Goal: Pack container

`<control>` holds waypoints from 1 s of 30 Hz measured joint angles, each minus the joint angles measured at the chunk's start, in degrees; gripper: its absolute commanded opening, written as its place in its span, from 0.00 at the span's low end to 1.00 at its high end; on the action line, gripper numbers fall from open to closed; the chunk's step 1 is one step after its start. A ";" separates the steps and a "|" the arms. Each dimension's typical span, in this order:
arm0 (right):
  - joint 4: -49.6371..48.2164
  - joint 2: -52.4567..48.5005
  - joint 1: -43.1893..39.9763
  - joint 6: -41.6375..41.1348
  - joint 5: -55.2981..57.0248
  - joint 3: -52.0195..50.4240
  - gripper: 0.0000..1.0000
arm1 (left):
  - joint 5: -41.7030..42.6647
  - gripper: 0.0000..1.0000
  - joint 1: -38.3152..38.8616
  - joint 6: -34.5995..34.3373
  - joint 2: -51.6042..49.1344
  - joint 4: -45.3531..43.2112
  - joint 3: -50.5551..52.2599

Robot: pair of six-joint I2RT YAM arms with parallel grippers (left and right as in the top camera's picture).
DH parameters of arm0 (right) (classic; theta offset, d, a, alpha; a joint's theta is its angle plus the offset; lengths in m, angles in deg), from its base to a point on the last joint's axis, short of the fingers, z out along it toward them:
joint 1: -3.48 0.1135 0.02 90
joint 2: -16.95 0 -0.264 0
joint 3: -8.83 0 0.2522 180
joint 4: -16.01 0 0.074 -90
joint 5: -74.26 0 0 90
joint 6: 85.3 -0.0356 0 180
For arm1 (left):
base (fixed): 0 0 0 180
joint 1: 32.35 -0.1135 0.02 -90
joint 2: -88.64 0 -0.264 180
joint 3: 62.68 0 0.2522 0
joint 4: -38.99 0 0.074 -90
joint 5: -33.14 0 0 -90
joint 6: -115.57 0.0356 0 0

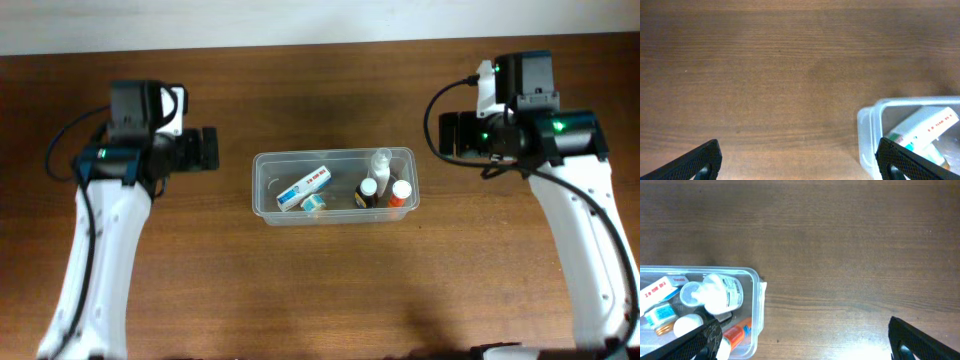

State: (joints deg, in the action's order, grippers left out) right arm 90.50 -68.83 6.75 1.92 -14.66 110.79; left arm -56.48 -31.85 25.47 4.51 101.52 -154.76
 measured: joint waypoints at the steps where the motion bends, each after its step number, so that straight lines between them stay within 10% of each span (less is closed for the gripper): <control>1: 0.11 0.52 0.00 -0.04 0.02 -0.35 0.98 | -0.02 0.99 0.00 0.00 0.87 -0.09 0.63; 15: -20.90 39.04 0.00 -1.53 0.52 -34.80 0.98 | -1.14 0.99 0.00 -0.20 40.00 -10.91 34.10; 30: -18.93 51.01 0.00 -1.55 0.59 -50.14 0.98 | -2.38 0.99 0.00 -0.20 43.28 -6.60 38.69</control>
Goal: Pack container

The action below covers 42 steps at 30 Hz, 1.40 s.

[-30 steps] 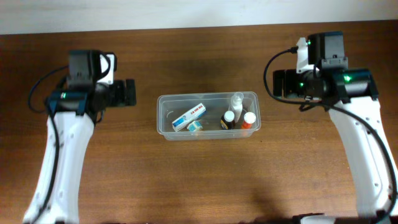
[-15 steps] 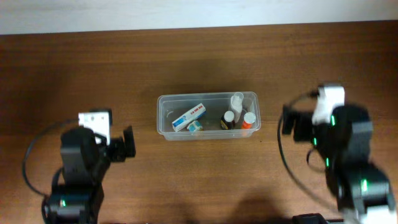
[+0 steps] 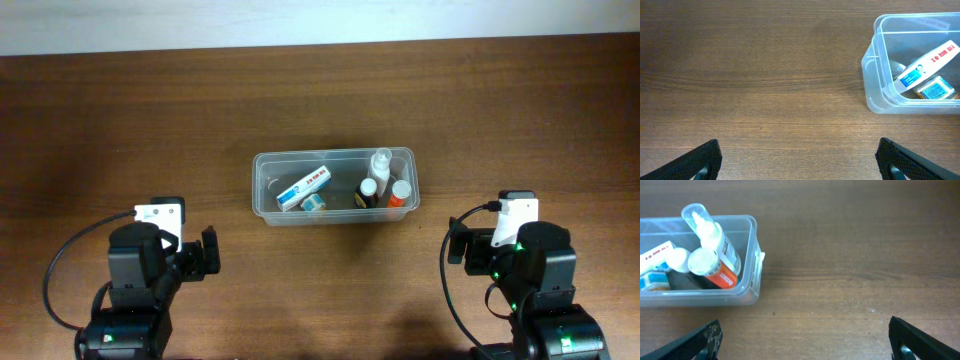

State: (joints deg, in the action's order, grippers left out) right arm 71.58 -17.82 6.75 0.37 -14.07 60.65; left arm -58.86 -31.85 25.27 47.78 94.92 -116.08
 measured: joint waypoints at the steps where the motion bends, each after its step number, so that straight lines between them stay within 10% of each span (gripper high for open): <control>1: 0.00 -0.37 0.00 0.00 0.00 -0.02 0.99 | 0.00 0.99 0.00 0.00 0.00 0.11 0.00; 19: 0.37 -5.51 0.00 0.00 0.00 -0.42 0.98 | 0.00 0.99 0.02 0.00 0.00 0.13 0.00; 42: -18.08 33.90 0.00 0.81 0.90 -26.93 0.98 | 0.00 0.99 0.00 0.00 -0.02 0.28 0.04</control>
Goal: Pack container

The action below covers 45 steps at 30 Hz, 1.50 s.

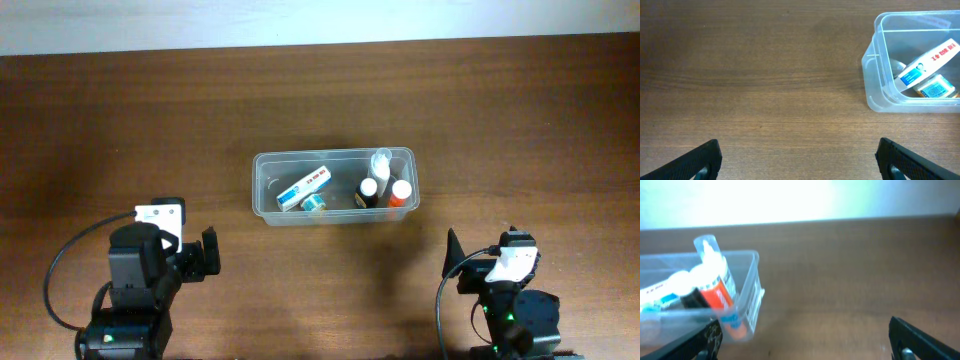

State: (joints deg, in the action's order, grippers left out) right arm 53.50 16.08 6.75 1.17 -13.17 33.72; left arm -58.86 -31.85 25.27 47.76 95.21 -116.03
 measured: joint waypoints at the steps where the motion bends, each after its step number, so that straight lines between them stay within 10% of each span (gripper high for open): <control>1: -2.58 0.02 0.00 0.79 0.00 -0.83 0.98 | 0.00 0.99 0.00 0.00 0.00 -0.02 0.00; 7: -18.47 0.17 0.00 7.34 0.00 -8.22 0.98 | 0.00 0.99 0.00 0.00 0.00 -0.02 0.00; 45: -19.32 0.17 0.00 10.21 -0.48 -10.27 0.98 | 0.00 1.00 0.00 0.00 0.09 -0.02 0.02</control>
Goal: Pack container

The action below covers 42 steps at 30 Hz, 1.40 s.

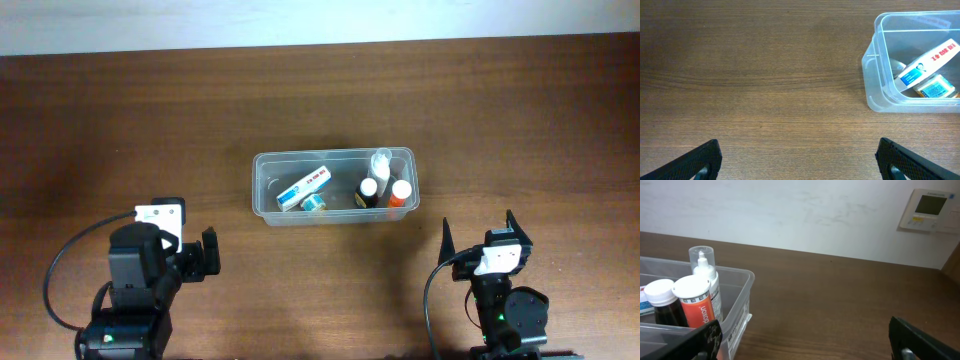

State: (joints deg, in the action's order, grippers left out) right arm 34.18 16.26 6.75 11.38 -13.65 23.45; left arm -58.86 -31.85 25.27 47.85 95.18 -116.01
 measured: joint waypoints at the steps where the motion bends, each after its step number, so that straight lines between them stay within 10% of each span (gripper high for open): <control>1: 0.00 0.00 0.00 0.02 0.02 0.00 0.98 | 0.00 1.00 0.00 0.00 0.11 0.00 0.00; 6: 0.00 0.00 0.00 0.02 -0.02 -0.02 0.98 | 0.09 0.99 0.00 0.00 4.76 -2.89 4.85; 21: -0.02 0.00 0.00 -0.02 -0.02 -0.02 0.98 | 2.03 0.99 0.00 -0.02 23.02 -50.71 37.51; 42: -0.02 0.00 0.00 0.00 -0.02 -0.02 0.99 | 1.97 0.99 0.02 0.26 39.89 -47.21 38.82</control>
State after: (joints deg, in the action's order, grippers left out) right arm 34.16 16.26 6.75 11.38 -13.67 23.43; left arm -56.90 -31.83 25.54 87.74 47.97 -77.19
